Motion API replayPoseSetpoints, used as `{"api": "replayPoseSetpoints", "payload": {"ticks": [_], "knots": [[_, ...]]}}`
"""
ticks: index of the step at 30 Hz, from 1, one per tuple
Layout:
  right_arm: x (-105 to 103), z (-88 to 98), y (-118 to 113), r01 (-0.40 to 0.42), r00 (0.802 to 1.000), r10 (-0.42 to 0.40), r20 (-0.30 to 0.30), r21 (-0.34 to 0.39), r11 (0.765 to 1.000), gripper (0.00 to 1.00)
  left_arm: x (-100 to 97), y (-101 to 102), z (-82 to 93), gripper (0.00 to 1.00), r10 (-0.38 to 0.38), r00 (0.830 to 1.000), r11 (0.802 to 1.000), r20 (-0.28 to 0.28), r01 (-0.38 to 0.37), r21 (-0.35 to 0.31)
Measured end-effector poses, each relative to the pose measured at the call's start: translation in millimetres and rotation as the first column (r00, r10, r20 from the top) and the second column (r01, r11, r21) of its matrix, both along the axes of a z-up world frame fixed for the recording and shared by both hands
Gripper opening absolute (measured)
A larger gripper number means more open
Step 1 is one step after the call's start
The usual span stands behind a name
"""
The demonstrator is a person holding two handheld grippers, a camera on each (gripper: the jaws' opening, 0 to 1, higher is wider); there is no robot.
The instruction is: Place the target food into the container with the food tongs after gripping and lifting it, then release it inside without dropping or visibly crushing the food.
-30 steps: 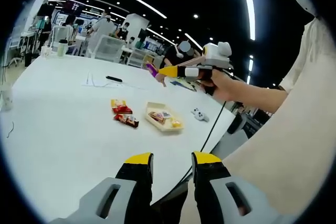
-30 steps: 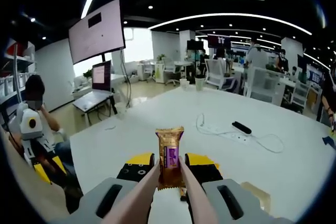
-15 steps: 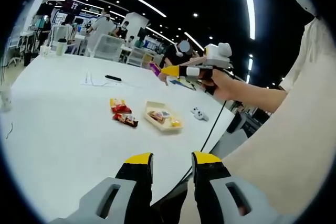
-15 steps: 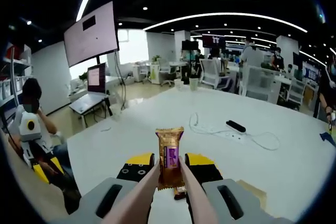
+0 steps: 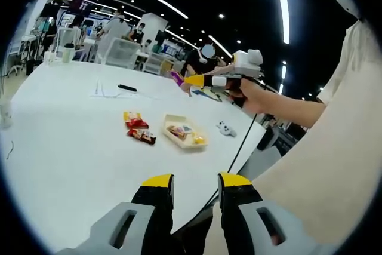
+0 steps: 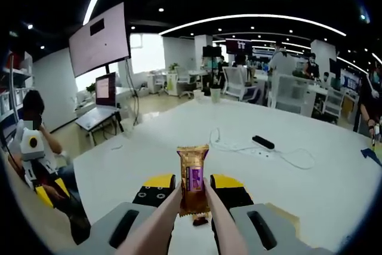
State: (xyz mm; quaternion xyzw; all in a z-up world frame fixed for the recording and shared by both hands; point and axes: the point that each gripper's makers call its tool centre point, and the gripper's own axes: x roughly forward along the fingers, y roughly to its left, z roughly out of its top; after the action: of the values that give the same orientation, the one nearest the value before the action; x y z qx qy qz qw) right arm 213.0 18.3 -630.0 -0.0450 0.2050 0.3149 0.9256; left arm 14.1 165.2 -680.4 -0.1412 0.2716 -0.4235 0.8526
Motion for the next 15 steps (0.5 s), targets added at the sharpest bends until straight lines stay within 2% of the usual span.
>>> {"api": "replayPoseSetpoints", "payload": {"ticks": [15], "knots": [[1.6,-1.9,-10.0,0.027,1.0,-0.027,-0.003,0.005,1.0,0.22,1.1,-1.8,-1.3,0.29,-0.004,1.0,1.0,-0.003,0.004,-0.002]]}}
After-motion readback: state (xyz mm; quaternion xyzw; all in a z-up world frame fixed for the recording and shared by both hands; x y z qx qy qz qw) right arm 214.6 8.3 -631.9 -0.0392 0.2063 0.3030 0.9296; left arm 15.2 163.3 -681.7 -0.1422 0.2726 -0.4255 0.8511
